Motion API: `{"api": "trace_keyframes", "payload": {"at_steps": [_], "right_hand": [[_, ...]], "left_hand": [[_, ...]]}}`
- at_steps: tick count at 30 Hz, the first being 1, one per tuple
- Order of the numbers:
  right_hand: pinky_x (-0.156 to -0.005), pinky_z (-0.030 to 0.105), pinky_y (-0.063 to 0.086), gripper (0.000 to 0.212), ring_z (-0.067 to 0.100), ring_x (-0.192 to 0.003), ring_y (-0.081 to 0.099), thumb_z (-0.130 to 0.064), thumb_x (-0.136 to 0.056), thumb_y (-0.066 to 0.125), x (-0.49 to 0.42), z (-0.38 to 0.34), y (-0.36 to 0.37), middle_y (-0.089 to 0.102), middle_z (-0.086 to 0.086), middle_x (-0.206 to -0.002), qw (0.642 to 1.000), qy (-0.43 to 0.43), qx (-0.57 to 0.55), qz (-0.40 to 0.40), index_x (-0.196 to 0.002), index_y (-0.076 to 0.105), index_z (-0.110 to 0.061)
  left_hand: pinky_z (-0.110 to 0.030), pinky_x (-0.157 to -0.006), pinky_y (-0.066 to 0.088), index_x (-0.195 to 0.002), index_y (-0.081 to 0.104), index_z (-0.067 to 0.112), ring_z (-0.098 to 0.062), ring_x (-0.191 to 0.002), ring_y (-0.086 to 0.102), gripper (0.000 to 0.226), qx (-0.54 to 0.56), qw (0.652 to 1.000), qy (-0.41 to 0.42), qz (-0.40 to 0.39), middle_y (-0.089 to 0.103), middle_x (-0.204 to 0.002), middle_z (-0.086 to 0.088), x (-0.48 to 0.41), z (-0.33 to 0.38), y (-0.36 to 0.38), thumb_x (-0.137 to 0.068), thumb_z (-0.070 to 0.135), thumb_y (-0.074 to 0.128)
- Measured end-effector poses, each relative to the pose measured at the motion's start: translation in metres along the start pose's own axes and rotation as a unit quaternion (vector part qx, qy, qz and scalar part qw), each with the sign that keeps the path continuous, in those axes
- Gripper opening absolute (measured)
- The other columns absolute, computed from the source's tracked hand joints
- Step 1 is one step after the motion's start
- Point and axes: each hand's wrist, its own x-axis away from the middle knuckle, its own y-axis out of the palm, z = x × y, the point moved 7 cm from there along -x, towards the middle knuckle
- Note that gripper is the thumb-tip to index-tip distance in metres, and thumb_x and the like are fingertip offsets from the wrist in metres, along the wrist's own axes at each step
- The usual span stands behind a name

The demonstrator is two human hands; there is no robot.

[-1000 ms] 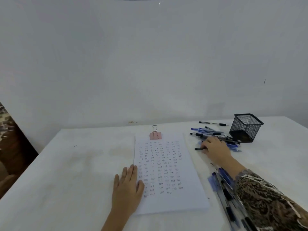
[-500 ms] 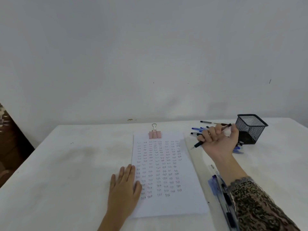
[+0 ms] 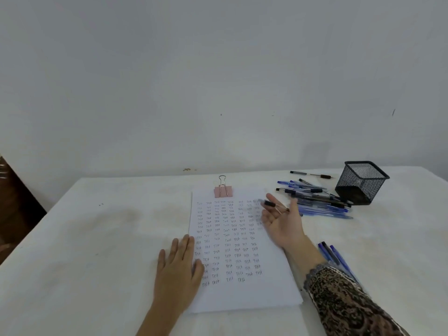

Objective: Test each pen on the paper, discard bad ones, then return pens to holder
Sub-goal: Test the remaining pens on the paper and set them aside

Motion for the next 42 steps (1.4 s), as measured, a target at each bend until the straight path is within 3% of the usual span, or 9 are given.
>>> {"api": "trace_keyframes", "payload": {"at_steps": [2, 4, 5, 9, 13, 16, 20, 30, 42], "right_hand": [[-0.050, 0.021, 0.056, 0.057, 0.015, -0.052, 0.065, -0.048, -0.094, 0.038, 0.004, 0.000, -0.002, 0.069, 0.012, -0.066, 1.000, 0.003, 0.019, 0.000, -0.076, 0.069, -0.004], [-0.051, 0.020, 0.056, 0.019, 0.015, -0.053, 0.066, -0.016, -0.082, 0.063, 0.007, -0.002, 0.003, 0.067, 0.011, -0.064, 0.999, -0.008, 0.040, -0.024, -0.067, 0.062, -0.004], [-0.050, 0.017, 0.054, 0.015, 0.013, -0.051, 0.064, -0.001, -0.076, 0.066, 0.006, -0.004, 0.004, 0.064, 0.008, -0.061, 0.997, -0.026, 0.068, -0.030, -0.064, 0.057, -0.007], [-0.052, 0.016, 0.050, 0.032, 0.010, -0.050, 0.060, 0.019, -0.082, 0.050, 0.003, -0.013, 0.001, 0.062, 0.000, -0.059, 0.966, -0.115, 0.228, -0.037, -0.071, 0.043, -0.010], [-0.044, 0.018, 0.040, 0.032, 0.011, -0.043, 0.049, 0.016, -0.083, 0.056, 0.009, -0.014, 0.003, 0.054, 0.000, -0.054, 0.920, -0.177, 0.348, -0.046, -0.070, 0.044, -0.011], [-0.057, 0.018, 0.028, 0.050, 0.007, -0.050, 0.028, 0.020, -0.076, 0.053, 0.015, -0.016, -0.002, 0.031, -0.001, -0.061, 0.881, -0.231, 0.414, 0.005, -0.055, 0.027, -0.017], [-0.045, 0.012, 0.020, 0.057, 0.003, -0.047, 0.014, 0.027, -0.069, 0.044, 0.017, -0.012, 0.001, 0.021, -0.013, -0.050, 0.885, -0.221, 0.409, -0.011, -0.059, 0.018, -0.022], [-0.051, 0.014, 0.021, 0.052, 0.004, -0.050, 0.022, 0.019, -0.070, 0.052, 0.024, -0.007, 0.012, 0.021, -0.004, -0.060, 0.838, -0.222, 0.498, -0.025, -0.051, 0.021, -0.018], [-0.059, 0.024, 0.020, 0.053, 0.004, -0.049, 0.021, 0.019, -0.069, 0.052, 0.024, -0.011, 0.008, 0.022, -0.005, -0.059, 0.838, -0.233, 0.494, -0.006, -0.050, 0.021, -0.019]], "left_hand": [[-0.033, -0.112, -0.008, -0.147, 0.006, 0.019, -0.014, -0.143, -0.002, 0.094, -0.002, 1.000, 0.000, -0.004, 0.004, -0.155, 0.006, 0.000, 0.001, 0.000, -0.061, 0.053, -0.013], [-0.031, -0.110, -0.011, -0.147, 0.005, 0.020, -0.014, -0.143, -0.003, 0.093, -0.002, 1.000, 0.002, -0.004, 0.003, -0.155, 0.006, 0.001, 0.000, 0.000, -0.062, 0.053, -0.013], [-0.030, -0.109, -0.011, -0.147, 0.005, 0.020, -0.014, -0.143, -0.003, 0.093, -0.001, 1.000, 0.003, -0.003, 0.003, -0.155, 0.006, 0.000, -0.001, 0.000, -0.062, 0.053, -0.013], [-0.031, -0.110, -0.009, -0.147, 0.009, 0.019, -0.015, -0.144, 0.000, 0.093, 0.004, 1.000, 0.003, 0.003, 0.006, -0.155, 0.005, 0.001, 0.000, 0.000, -0.062, 0.053, -0.012], [-0.034, -0.114, -0.006, -0.147, 0.006, 0.021, -0.013, -0.143, -0.002, 0.095, 0.001, 1.000, -0.003, -0.004, 0.004, -0.155, 0.007, 0.001, 0.000, 0.000, -0.060, 0.053, -0.013], [-0.032, -0.113, -0.007, -0.147, 0.007, 0.021, -0.012, -0.143, -0.001, 0.095, 0.008, 1.000, -0.005, -0.005, 0.005, -0.155, 0.007, 0.002, 0.000, -0.002, -0.060, 0.054, -0.012], [-0.032, -0.113, -0.009, -0.147, 0.003, 0.023, -0.010, -0.143, -0.004, 0.095, 0.000, 1.000, -0.007, -0.009, 0.000, -0.155, 0.009, 0.001, 0.000, -0.002, -0.058, 0.053, -0.015], [-0.032, -0.113, -0.010, -0.147, -0.001, 0.023, -0.010, -0.143, -0.007, 0.096, -0.008, 1.000, -0.009, -0.018, -0.003, -0.155, 0.009, 0.001, 0.000, -0.002, -0.057, 0.052, -0.018], [-0.031, -0.112, -0.010, -0.147, -0.002, 0.022, -0.010, -0.143, -0.007, 0.093, -0.007, 1.000, -0.002, -0.017, -0.003, -0.155, 0.008, 0.002, -0.002, 0.001, -0.060, 0.053, -0.017]]}}
